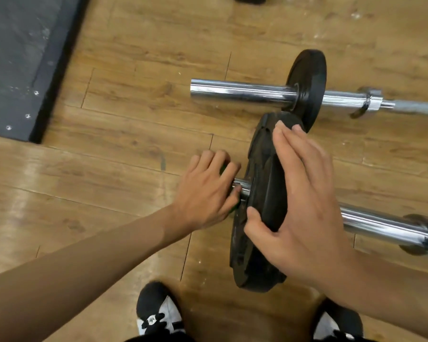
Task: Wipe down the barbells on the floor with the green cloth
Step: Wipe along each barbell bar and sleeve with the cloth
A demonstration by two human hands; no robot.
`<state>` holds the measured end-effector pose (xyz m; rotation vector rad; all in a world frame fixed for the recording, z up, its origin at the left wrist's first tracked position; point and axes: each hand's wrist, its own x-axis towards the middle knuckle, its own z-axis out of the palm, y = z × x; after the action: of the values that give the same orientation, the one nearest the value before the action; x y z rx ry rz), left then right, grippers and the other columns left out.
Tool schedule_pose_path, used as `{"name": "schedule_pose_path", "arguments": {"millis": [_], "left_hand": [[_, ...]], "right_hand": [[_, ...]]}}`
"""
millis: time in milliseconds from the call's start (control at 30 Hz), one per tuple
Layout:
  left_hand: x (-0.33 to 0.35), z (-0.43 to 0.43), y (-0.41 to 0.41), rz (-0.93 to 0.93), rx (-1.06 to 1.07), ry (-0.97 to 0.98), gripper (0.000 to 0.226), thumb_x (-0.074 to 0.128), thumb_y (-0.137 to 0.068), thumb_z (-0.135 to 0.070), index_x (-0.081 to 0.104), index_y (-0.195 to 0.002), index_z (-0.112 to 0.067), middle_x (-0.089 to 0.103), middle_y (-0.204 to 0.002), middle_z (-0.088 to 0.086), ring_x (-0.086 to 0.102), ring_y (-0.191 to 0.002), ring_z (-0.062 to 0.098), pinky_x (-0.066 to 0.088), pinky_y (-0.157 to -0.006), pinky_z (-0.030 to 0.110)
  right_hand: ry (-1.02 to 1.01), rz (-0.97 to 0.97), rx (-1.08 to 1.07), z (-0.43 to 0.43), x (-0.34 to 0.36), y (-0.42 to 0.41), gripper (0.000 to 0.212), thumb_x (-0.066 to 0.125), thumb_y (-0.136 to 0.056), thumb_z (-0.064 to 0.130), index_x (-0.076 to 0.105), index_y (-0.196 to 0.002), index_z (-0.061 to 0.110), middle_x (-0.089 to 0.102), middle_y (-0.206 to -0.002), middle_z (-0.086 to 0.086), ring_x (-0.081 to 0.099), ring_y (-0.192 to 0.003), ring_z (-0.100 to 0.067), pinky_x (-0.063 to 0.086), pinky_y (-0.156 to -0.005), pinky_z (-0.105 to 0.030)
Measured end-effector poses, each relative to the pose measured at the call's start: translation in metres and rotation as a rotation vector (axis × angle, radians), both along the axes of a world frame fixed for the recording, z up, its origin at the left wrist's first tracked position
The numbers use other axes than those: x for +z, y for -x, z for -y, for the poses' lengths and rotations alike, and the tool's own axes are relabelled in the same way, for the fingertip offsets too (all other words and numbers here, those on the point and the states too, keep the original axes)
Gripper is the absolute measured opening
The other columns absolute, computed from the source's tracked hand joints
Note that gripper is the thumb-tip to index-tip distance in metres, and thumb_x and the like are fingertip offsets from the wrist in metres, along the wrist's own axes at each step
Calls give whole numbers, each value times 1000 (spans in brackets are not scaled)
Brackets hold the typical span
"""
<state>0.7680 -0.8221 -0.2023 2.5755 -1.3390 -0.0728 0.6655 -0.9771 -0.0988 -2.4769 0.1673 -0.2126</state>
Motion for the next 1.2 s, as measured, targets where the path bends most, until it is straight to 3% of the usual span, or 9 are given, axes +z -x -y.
{"name": "schedule_pose_path", "arguments": {"millis": [200,300,433,600,700,800,900,1000,1200], "left_hand": [[-8,2,-15,-116,9,288,38,46,-92,-46,43,-105,-10,47,-103,17,43,-91,31,38,-77,48],[-8,6,-16,-69,19,228,41,50,-88,-45,46,-105,-8,47,-106,16,45,-93,32,41,-78,50],[1,28,-22,54,-26,90,35,44,-90,-38,55,-97,-6,50,-98,13,46,-87,30,43,-75,50],[-3,39,-26,54,-26,195,39,41,-104,-35,62,-102,-2,58,-98,14,53,-87,32,46,-79,49],[-19,18,-24,157,-34,138,52,31,-111,-39,66,-128,-4,67,-127,14,61,-125,37,42,-113,53],[-23,10,-18,182,0,68,55,25,-113,-40,61,-144,-11,60,-148,10,48,-144,35,35,-121,55],[-15,34,-22,103,-14,120,47,29,-111,-35,69,-118,-12,70,-116,9,64,-111,34,47,-102,49],[-13,42,-29,105,-30,192,34,39,-106,-33,66,-98,-15,66,-94,6,60,-85,30,47,-77,44],[-36,7,5,182,5,113,52,32,-111,-39,50,-150,-9,56,-147,15,50,-138,36,34,-120,53]], "right_hand": [[-5,-79,-19,19,3,-28,96,58,-76,42,28,-161,9,30,-161,3,23,-152,-17,14,-122,-17],[-56,-142,-65,27,8,-44,97,60,-74,41,25,-162,18,27,-160,12,19,-150,-5,8,-113,-2],[-94,-141,-118,38,9,-63,95,59,-72,45,27,-159,24,32,-154,12,27,-144,-6,21,-108,-14],[-79,-142,-142,47,10,-76,86,71,-81,33,32,-157,24,39,-149,9,36,-137,-11,27,-99,-21],[-78,-119,-145,48,11,-81,82,70,-80,33,35,-154,26,41,-149,10,37,-134,-8,26,-97,-21],[-48,-99,-159,49,9,-79,77,67,-81,34,38,-152,27,42,-143,13,36,-131,-5,25,-95,-19],[91,-94,-131,41,10,-70,73,57,-82,41,41,-150,21,43,-145,7,36,-138,-13,27,-102,-23],[233,-103,-56,31,9,-58,80,45,-78,46,40,-152,17,40,-154,0,31,-145,-20,26,-117,-33],[270,-167,-72,24,14,-55,91,44,-77,50,31,-160,16,34,-162,0,24,-149,-18,18,-121,-29]]}}
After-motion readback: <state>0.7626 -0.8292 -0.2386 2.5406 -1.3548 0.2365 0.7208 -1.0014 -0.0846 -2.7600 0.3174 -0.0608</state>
